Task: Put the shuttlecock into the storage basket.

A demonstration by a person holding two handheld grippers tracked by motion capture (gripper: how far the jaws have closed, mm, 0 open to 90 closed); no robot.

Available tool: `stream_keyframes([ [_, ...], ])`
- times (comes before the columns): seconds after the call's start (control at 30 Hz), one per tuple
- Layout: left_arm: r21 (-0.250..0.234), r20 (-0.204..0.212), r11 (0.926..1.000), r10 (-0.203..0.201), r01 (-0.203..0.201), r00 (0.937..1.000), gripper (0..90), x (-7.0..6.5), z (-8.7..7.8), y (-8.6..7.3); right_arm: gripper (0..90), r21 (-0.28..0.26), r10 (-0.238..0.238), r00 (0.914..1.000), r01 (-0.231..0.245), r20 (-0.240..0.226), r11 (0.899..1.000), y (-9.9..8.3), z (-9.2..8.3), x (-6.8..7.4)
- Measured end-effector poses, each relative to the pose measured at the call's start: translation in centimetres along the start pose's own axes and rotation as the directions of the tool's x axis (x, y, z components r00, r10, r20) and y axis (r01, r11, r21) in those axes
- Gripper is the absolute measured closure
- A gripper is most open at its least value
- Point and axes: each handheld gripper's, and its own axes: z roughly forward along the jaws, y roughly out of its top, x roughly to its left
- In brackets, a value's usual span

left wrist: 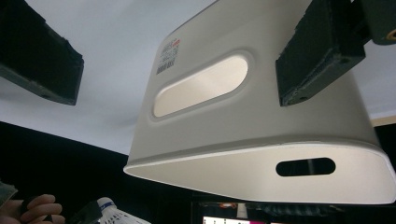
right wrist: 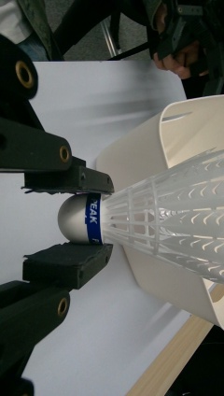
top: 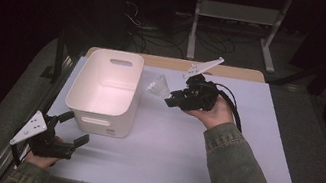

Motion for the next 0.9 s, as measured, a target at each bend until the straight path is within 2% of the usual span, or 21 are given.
stream_keyframes([
  [0.53, 0.002, 0.001, 1.0000, -0.004, 0.004, 1.0000, 0.6, 0.0, 0.0, 0.0, 63.6, -0.027, -0.016, 0.9996, 0.015, -0.024, 1.000, 2.0, 1.3, 0.6],
  [0.63, -0.005, 0.005, 0.9999, -0.015, 0.015, 0.9999, 0.8, 0.0, 0.1, 0.0, 63.6, -0.021, -0.026, 0.9993, 0.025, -0.028, 0.999, 2.3, 1.7, 0.8],
  [0.67, -0.005, 0.005, 0.9999, -0.015, 0.015, 0.9999, 0.8, 0.0, 0.1, 0.0, 63.6, -0.020, -0.042, 0.9987, 0.041, -0.029, 0.999, 2.4, 1.8, 0.8],
  [0.7, -0.002, 0.004, 0.9999, -0.011, 0.011, 0.9999, 0.8, 0.0, 0.0, 0.0, 63.6, -0.022, -0.030, 0.9989, 0.029, -0.035, 0.999, 2.5, 1.9, 0.9],
  [0.9, -0.003, 0.003, 0.9999, -0.010, 0.010, 0.9999, 0.9, 0.0, 0.0, 0.0, 63.6, -0.022, -0.044, 0.9982, 0.044, -0.041, 0.999, 3.2, 2.5, 1.1],
])
